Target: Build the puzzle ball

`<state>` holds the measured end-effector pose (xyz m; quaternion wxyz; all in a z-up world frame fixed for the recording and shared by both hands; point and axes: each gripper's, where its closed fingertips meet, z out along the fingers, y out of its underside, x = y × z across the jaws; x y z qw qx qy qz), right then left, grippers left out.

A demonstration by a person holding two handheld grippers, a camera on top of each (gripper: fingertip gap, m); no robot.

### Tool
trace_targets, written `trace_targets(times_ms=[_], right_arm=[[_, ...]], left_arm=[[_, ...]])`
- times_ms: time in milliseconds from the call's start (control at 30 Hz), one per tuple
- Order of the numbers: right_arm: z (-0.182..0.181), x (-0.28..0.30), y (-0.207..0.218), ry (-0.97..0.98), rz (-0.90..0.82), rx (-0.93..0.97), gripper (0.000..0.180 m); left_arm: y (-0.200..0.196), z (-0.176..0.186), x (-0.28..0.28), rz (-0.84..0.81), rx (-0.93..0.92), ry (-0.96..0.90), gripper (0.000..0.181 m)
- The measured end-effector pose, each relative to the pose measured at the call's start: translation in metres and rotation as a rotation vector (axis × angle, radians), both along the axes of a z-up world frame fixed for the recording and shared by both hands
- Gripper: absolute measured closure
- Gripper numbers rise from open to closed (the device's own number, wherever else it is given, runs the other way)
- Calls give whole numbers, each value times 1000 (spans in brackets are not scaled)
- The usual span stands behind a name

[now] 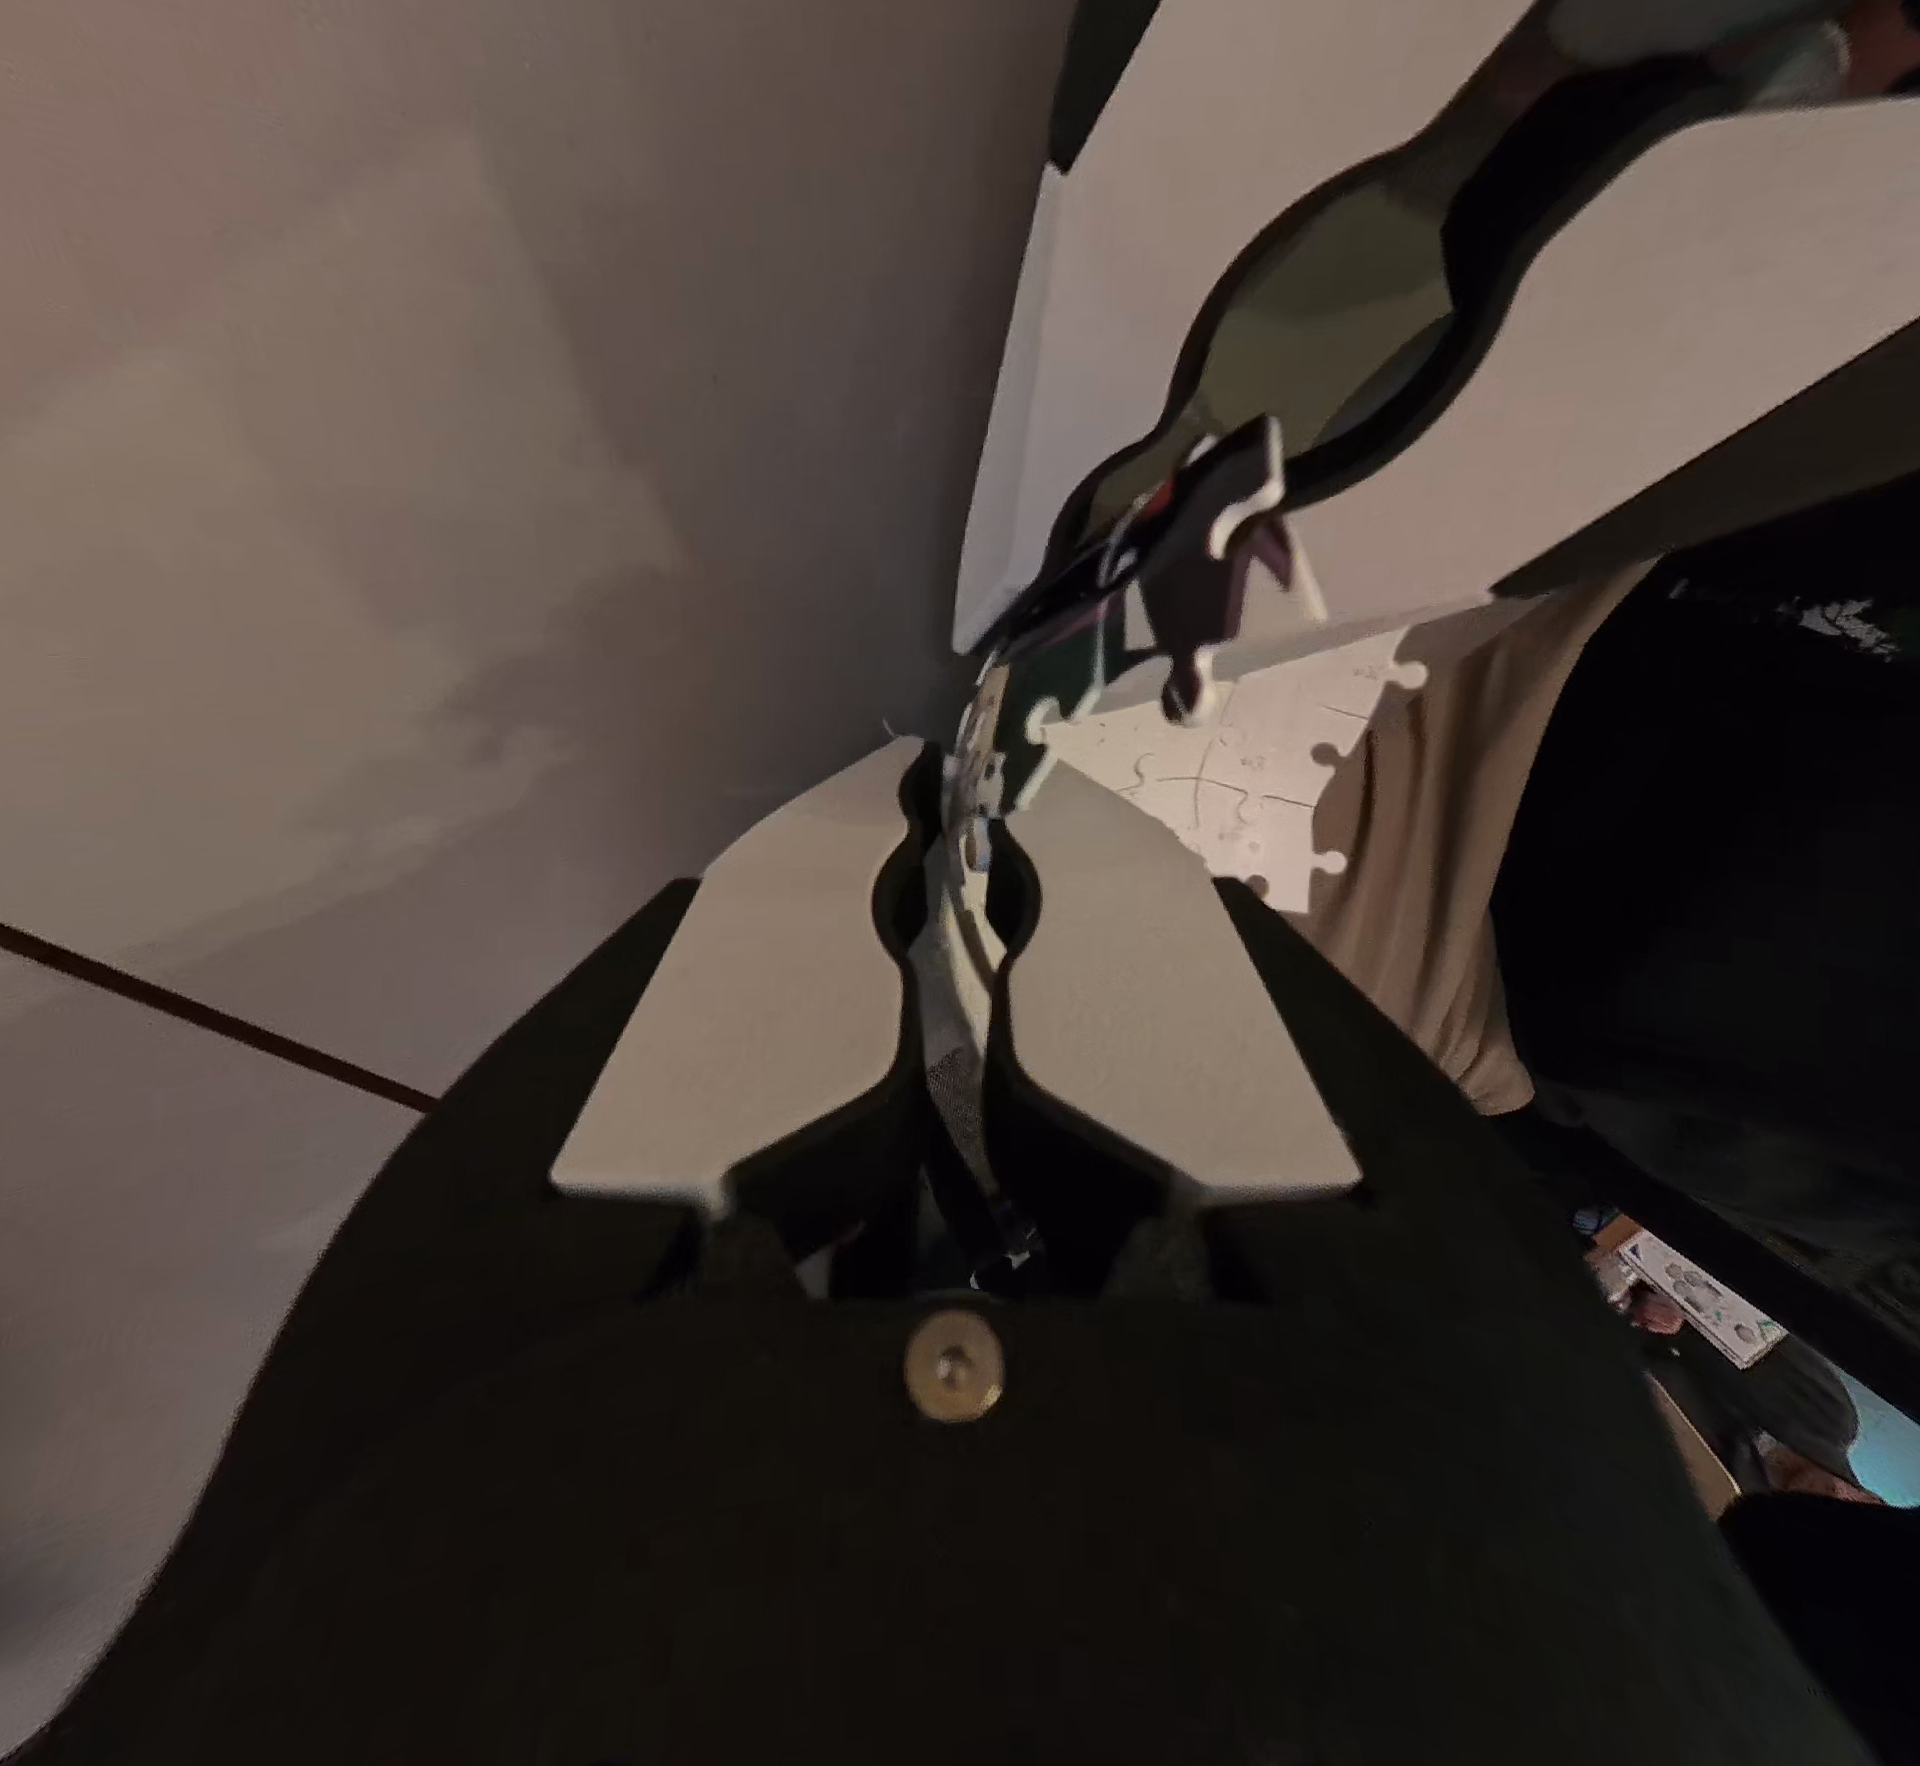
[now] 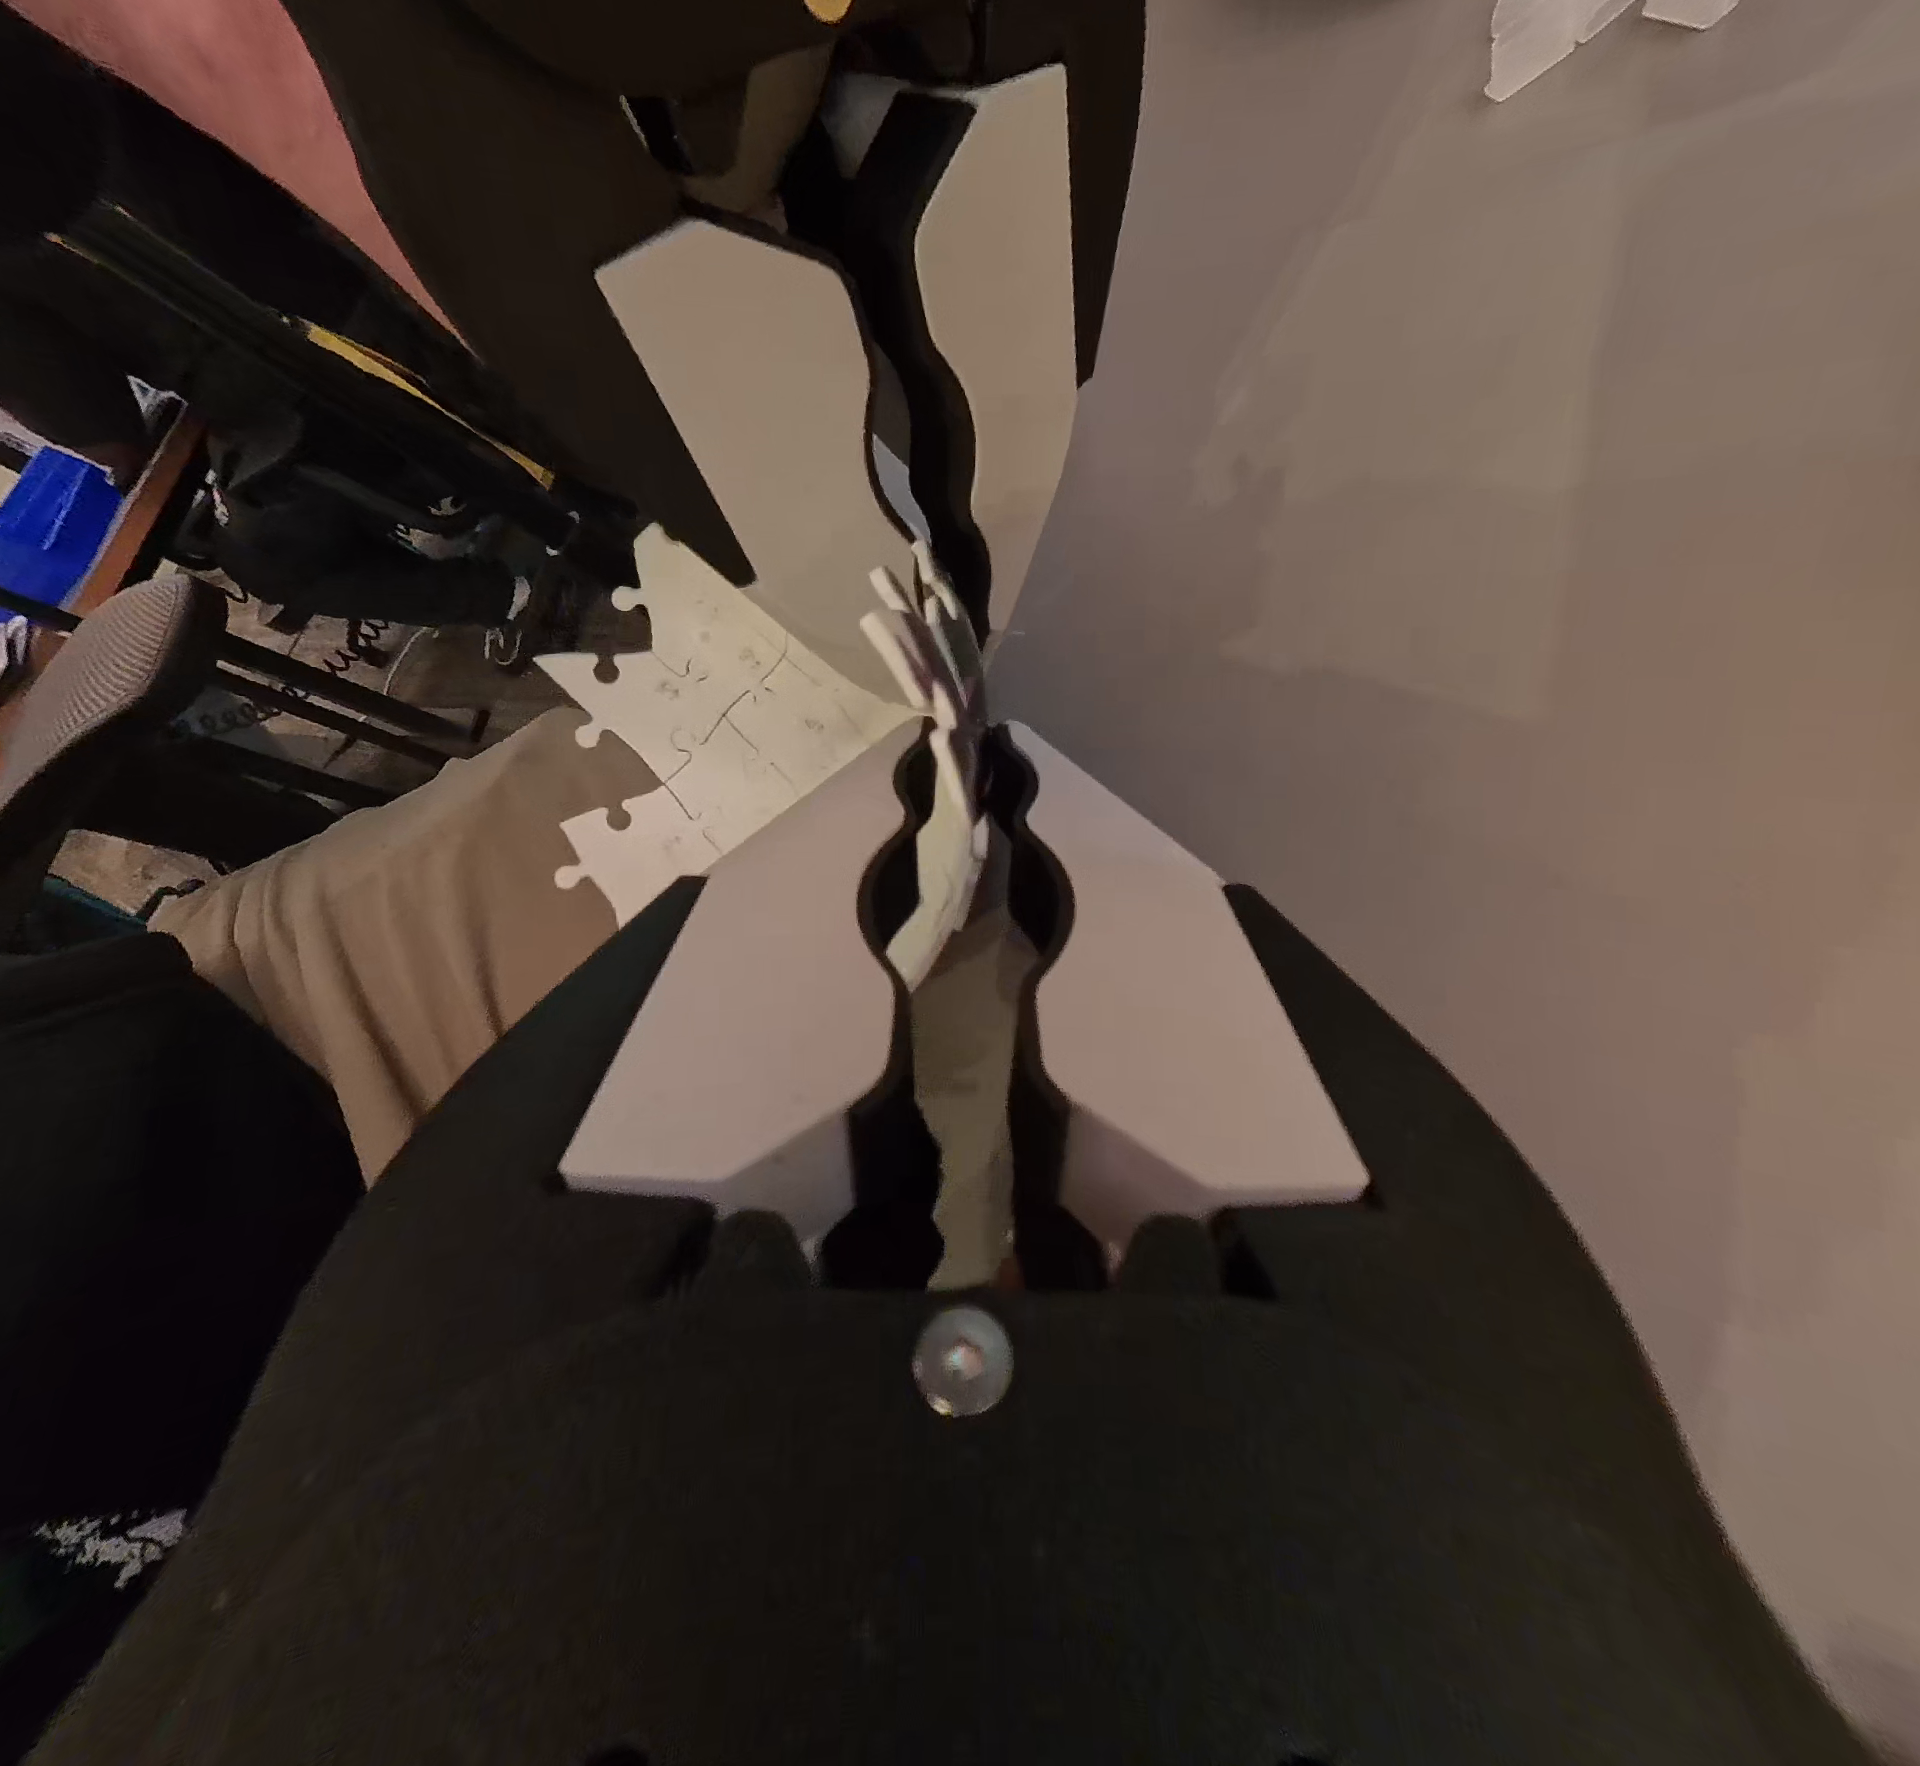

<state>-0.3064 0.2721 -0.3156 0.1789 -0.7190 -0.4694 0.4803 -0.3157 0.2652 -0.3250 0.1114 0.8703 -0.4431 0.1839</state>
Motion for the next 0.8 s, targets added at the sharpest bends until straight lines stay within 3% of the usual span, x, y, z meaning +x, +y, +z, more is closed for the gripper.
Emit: trace_targets(times_ms=[567, 800], right_arm=[[-3, 0, -1, -27, 5, 11, 179], [-5, 1, -3, -37, 6, -28, 179]], left_arm=[[-11, 13, -16, -15, -42, -55, 166], [-11, 8, -15, -31, -39, -62, 173]])
